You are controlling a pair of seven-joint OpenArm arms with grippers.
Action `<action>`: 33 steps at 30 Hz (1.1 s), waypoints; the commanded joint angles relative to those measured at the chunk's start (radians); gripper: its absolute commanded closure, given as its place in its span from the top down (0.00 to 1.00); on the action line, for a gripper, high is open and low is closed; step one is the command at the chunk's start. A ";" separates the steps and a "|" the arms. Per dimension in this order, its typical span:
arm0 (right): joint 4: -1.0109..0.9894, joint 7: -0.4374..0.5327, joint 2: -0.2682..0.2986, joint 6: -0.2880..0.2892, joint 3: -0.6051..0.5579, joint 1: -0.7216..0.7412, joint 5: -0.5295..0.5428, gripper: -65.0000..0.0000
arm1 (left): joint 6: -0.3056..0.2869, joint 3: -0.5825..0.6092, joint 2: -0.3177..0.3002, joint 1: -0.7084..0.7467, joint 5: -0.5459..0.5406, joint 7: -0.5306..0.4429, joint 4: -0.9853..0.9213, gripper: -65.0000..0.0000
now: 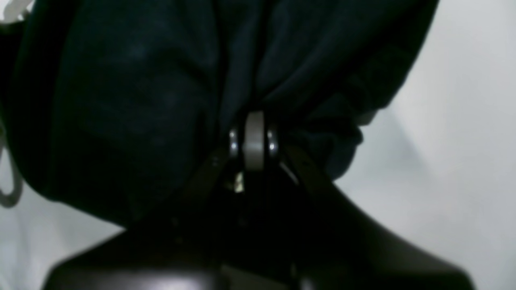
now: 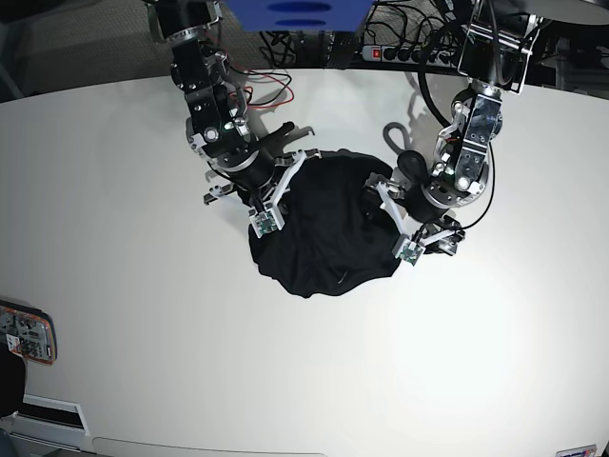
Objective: Fold the T-shirt properly
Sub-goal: 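Tuck and press the bundle edges inward with both grippers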
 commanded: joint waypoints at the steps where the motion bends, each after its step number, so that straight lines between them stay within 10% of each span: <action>1: 0.022 0.025 -0.004 0.007 -0.004 0.010 0.010 0.00 | -0.010 -0.001 -0.002 -0.023 -0.052 -0.030 0.015 1.00; 26: 0.022 0.033 -0.004 0.007 -0.009 0.009 0.013 0.00 | -0.013 0.008 0.007 -0.074 -0.224 -0.028 0.015 1.00; 33: 0.022 0.032 0.015 0.007 -0.013 0.009 0.013 0.00 | -0.148 0.000 0.000 -0.078 -0.392 -0.024 0.015 1.00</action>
